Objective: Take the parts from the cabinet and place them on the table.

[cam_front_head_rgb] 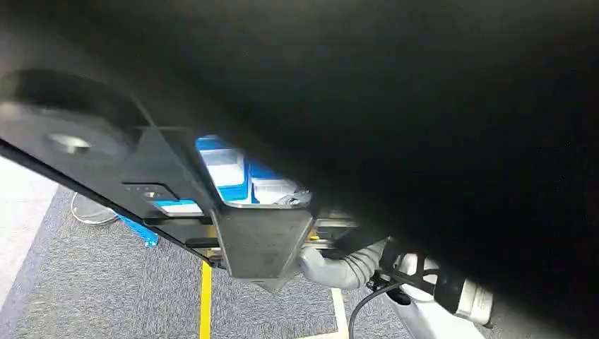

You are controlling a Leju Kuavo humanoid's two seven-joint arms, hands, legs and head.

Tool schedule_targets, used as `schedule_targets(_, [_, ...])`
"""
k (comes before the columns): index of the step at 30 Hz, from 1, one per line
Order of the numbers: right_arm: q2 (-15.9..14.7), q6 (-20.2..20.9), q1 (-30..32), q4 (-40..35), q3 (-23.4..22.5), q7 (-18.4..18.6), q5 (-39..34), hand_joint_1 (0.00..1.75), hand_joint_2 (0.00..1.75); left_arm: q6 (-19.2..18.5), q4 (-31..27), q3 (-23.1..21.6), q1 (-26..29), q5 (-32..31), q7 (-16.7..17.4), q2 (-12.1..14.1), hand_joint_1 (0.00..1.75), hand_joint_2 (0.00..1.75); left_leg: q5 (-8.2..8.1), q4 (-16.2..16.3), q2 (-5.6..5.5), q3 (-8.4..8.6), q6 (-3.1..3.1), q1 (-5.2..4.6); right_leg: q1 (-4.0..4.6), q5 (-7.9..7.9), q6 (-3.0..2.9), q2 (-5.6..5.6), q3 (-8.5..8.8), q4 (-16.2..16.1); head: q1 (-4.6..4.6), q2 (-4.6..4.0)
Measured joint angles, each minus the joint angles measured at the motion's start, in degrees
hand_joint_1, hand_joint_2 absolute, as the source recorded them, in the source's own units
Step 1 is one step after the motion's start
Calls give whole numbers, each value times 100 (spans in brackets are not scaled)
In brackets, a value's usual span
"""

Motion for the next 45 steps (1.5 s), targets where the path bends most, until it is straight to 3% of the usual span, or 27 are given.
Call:
schedule_targets(2, [-13,-44,-44,0,-7,48,-66,175,175,0,0,0,-12,-2,99,0,0,175,-24,51,28,-3,-17,-3,10,541,-52,-55,526,-1048,20,0])
schedule_targets(3, [-35,-77,-90,2,-9,57,-101,175,175,2,0,0,-10,0,155,0,0,175,-41,80,34,-9,-33,-13,31,651,-97,-223,727,-1514,33,0])
schedule_targets(4, [-61,-129,-150,13,-9,59,-144,175,175,15,0,2,-3,0,207,0,0,175,-56,133,45,-34,-62,-63,93,595,-120,-327,755,-1622,26,-2])
schedule_targets(8, [-160,-308,-247,22,0,61,-229,175,175,18,0,35,15,4,247,22,0,175,-44,122,217,-59,-161,-80,48,673,-241,-120,680,-1635,-112,-7])
schedule_targets(9, [-179,-328,-267,24,4,61,-234,175,175,15,0,42,5,4,247,33,0,175,-147,201,142,-96,-201,-55,19,701,-269,-99,687,-1657,-105,-7])
schedule_targets(12, [-234,-387,-306,35,24,48,-310,175,175,78,0,55,7,2,286,46,0,175,-856,1460,12,-606,-285,-16,12,735,-308,21,647,-1656,-219,-15])
schedule_targets(14, [-278,-413,-319,46,53,24,-391,175,175,140,0,81,37,2,293,46,0,175,-989,2028,9,-843,-302,-4,11,752,-293,121,630,-1647,-276,-15])
schedule_targets(16, [-328,-444,-335,52,81,2,-450,175,175,192,0,120,51,2,293,44,0,175,-635,1510,2,-572,-294,20,9,761,-279,230,631,-1636,-321,-15])
schedule_targets(18, [-363,-457,-369,50,101,-11,-474,175,175,225,0,153,51,2,302,46,0,175,-121,404,-179,-23,-262,40,3,765,-252,340,637,-1618,-352,-15])
schedule_targets(19, [-387,-459,-375,50,109,-20,-498,175,175,230,0,157,53,2,314,50,0,175,-206,183,-506,91,-237,64,4,781,-214,379,612,-1620,-380,-15])
schedule_targets(20, [-411,-457,-392,50,125,-26,-522,175,175,230,0,157,60,-7,330,50,0,175,-188,82,-495,88,-234,56,1,804,-170,441,563,-1597,-391,-15])
schedule_targets(23, [-566,-457,-373,44,151,-92,-627,175,175,227,0,162,64,0,393,61,0,175,-155,110,-351,66,-156,21,-33,883,-37,603,502,-1639,-409,-15])
schedule_targets(24, [-612,-468,-369,22,149,-107,-658,175,175,223,0,162,59,0,393,54,0,175,-102,22,-261,81,-93,98,-28,853,-16,596,481,-1607,-413,-15])
schedule_targets(26, [-684,-468,-382,9,149,-116,-680,175,175,223,0,164,65,0,396,59,0,175,-62,-12,-116,75,-24,61,-10,442,11,186,214,-1039,-347,-15])
schedule_targets(28, [-730,-466,-372,7,155,-123,-693,175,175,223,0,164,83,-18,396,63,0,175,-60,-4,23,45,-20,38,-25,30,47,86,-209,-104,-328,-15])
schedule_targets(29, [-762,-461,-369,7,162,-129,-701,175,175,223,0,164,88,-26,396,68,0,175,-60,3,103,31,-19,29,-38,-50,62,75,-346,215,-310,-15])
schedule_targets(30, [-798,-455,-366,0,168,-138,-715,175,175,230,0,164,89,-53,396,68,0,175,-60,16,173,22,-19,24,-42,15,68,63,-323,212,-295,-15])
schedule_targets(32, [-896,-446,-374,-13,173,-151,-763,175,175,312,0,164,76,-50,396,64,0,175,-70,45,293,19,-26,22,-41,412,54,0,125,-538,-245,-15])
schedule_targets(33, [-944,-446,-396,-24,173,-155,-815,175,175,348,0,164,64,-50,396,52,0,175,-80,62,346,20,-39,19,-34,623,31,-104,443,-1096,-214,-13])
schedule_targets(34, [-994,-446,-440,-44,173,-157,-880,175,175,400,0,164,57,-53,396,44,0,175,-95,86,389,19,-63,-5,-10,664,-7,-368,670,-1494,-188,-13])
schedule_targets(35, [-1040,-446,-490,-48,173,-151,-924,175,175,444,0,162,56,-59,395,39,0,175,-125,140,425,-6,-105,-54,47,635,-69,-436,677,-1592,-185,-15])
schedule_targets(38, [-1189,-446,-514,-48,162,-151,-1065,175,175,314,0,149,58,-70,396,31,0,175,-111,119,588,6,-179,-50,52,672,-155,-234,615,-1576,-232,-13])
schedule_targets(39, [-1222,-452,-546,-48,162,-153,-1102,175,175,247,0,142,55,-74,396,31,0,175,-146,147,558,-13,-226,-35,14,717,-213,-176,623,-1622,-225,-13])
schedule_targets(41, [-1261,-501,-616,-48,166,-168,-1152,175,175,170,0,131,58,-83,400,22,0,175,-489,551,144,-167,-279,2,-5,750,-262,-81,596,-1628,-240,-13])
schedule_targets(43, [-1283,-577,-611,-48,179,-195,-1182,175,175,177,0,129,85,-83,389,24,0,175,-944,1459,34,-549,-303,12,5,766,-287,43,570,-1626,-232,-13])
schedule_targets(44, [-1316,-603,-591,-48,186,-201,-1193,175,175,190,0,125,99,-83,385,24,0,175,-1069,1887,12,-735,-307,12,9,775,-287,121,558,-1619,-238,-13])
schedule_targets(45, [-1353,-614,-571,-48,186,-201,-1198,175,175,188,0,122,103,-83,385,24,0,175,-1021,1967,11,-770,-300,13,9,780,-280,194,555,-1612,-232,-13])
